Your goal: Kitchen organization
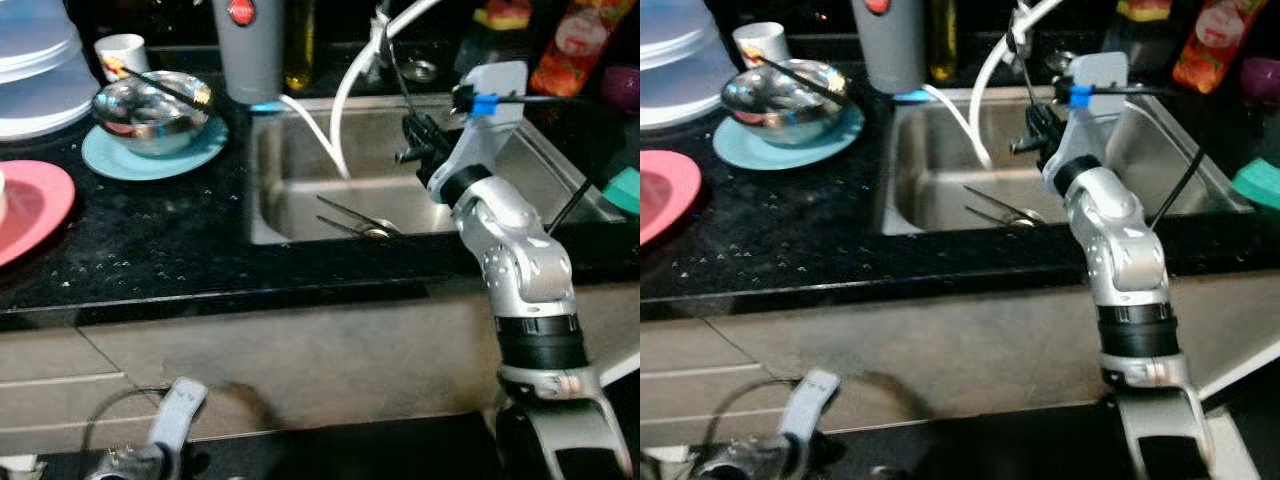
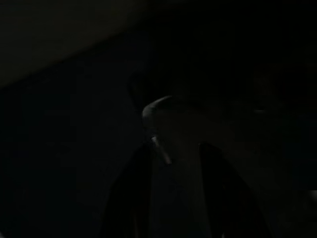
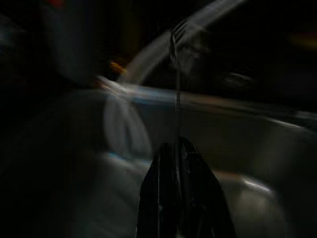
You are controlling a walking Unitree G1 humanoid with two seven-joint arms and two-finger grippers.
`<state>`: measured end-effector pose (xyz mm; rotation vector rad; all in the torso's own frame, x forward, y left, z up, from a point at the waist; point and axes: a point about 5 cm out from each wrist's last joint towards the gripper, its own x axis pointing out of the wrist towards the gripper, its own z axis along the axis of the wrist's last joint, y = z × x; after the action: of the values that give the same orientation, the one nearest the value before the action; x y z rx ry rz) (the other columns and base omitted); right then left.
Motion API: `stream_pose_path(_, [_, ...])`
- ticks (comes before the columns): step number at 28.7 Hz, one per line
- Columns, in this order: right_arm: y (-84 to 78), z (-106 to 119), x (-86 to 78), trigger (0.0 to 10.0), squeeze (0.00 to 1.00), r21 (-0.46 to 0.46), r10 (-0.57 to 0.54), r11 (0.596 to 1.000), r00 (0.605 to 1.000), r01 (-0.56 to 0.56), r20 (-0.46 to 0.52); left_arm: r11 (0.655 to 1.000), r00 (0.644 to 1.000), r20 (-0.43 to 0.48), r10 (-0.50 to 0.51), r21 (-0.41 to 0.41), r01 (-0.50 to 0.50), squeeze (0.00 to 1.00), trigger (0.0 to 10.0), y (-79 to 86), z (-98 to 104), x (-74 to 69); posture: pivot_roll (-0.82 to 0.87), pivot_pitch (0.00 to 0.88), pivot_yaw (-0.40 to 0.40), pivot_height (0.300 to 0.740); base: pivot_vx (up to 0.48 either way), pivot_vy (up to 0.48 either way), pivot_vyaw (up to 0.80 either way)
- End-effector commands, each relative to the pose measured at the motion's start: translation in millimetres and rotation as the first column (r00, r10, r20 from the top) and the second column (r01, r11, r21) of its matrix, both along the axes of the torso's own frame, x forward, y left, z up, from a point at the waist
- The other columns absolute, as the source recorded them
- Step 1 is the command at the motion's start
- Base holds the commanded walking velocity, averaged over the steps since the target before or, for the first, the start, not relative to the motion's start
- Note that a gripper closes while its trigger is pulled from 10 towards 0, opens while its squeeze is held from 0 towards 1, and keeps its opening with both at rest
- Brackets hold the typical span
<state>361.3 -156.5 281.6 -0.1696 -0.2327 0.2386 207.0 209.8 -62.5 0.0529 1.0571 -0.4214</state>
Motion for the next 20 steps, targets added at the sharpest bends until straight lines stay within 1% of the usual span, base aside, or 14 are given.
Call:
stream_pose_path(1, [9.9,-1.9,1.1,10.0,0.00,-0.049,0.017,0.999,1.000,-0.018,-0.014,1.000,1.000,-0.011,0.019,0.008,-0.019,0.00,10.0,4.1,-1.0,-2.8,0.03,0.106,-0.010,0.740,0.000,0.000,0.00])
stream_pose_path(4, [13.9,-6.5,3.9,10.0,0.00,-0.094,0.019,0.995,0.999,-0.023,-0.049,1.000,1.000,-0.011,0.019,0.007,-0.019,0.00,10.0,4.0,-1.1,-3.0,0.03,0.109,-0.012,0.740,0.000,0.000,0.00])
stream_pose_path(5, [13.9,-6.5,3.9,10.0,0.00,-0.094,0.019,0.995,0.999,-0.023,-0.049,1.000,1.000,-0.011,0.019,0.007,-0.019,0.00,10.0,4.0,-1.1,-3.0,0.03,0.109,-0.012,0.740,0.000,0.000,0.00])
stream_pose_path(6, [17.2,-9.4,7.2,10.0,0.00,-0.139,0.016,0.990,0.997,-0.026,-0.069,1.000,1.000,-0.011,0.016,0.007,-0.016,0.00,10.0,3.9,-1.1,-3.1,0.03,0.112,-0.013,0.740,0.000,0.000,0.00])
stream_pose_path(7, [18.1,-10.2,8.2,10.0,0.00,-0.152,0.015,0.988,0.997,-0.027,-0.074,1.000,1.000,-0.011,0.015,0.007,-0.015,0.00,10.0,3.8,-1.1,-3.1,0.03,0.113,-0.014,0.740,0.000,0.000,0.00])
stream_pose_path(11, [22.0,-15.5,16.1,10.0,0.00,-0.179,-0.007,0.984,0.994,-0.014,-0.112,1.000,1.000,-0.012,0.012,0.008,-0.012,0.00,10.0,3.5,-1.4,-3.4,0.03,0.117,-0.016,0.740,0.000,0.000,0.00])
stream_pose_path(13, [22.9,-16.8,17.3,10.0,0.00,-0.185,-0.010,0.983,0.993,-0.013,-0.119,1.000,1.000,-0.012,0.011,0.008,-0.011,0.00,10.0,3.5,-1.4,-3.4,0.03,0.117,-0.016,0.740,0.000,0.000,0.00])
stream_pose_path(15, [25.9,-27.0,25.0,10.0,0.00,-0.253,-0.036,0.967,0.985,-0.007,-0.166,1.000,1.000,-0.013,0.005,0.011,-0.004,0.00,10.0,2.8,-1.9,-4.0,0.04,0.127,-0.023,0.740,0.000,0.000,0.00])
stream_pose_path(16, [25.9,-27.0,25.0,10.0,0.00,-0.253,-0.036,0.967,0.985,-0.007,-0.166,1.000,1.000,-0.013,0.005,0.011,-0.004,0.00,10.0,2.8,-1.9,-4.0,0.04,0.127,-0.023,0.740,0.000,0.000,0.00])
stream_pose_path(18, [22.7,-29.6,30.5,10.0,0.00,-0.340,-0.075,0.940,0.984,0.017,-0.161,1.000,1.000,-0.015,0.001,0.011,-0.001,0.00,10.0,2.4,-2.5,-5.0,0.04,0.137,-0.030,0.740,0.000,0.000,0.00])
stream_pose_path(20, [20.2,-31.4,35.0,10.0,0.00,-0.389,-0.101,0.921,0.981,0.028,-0.167,1.000,1.000,-0.016,-0.001,0.011,0.002,0.00,10.0,2.2,-3.0,-5.9,0.04,0.145,-0.035,0.740,0.000,0.000,0.00])
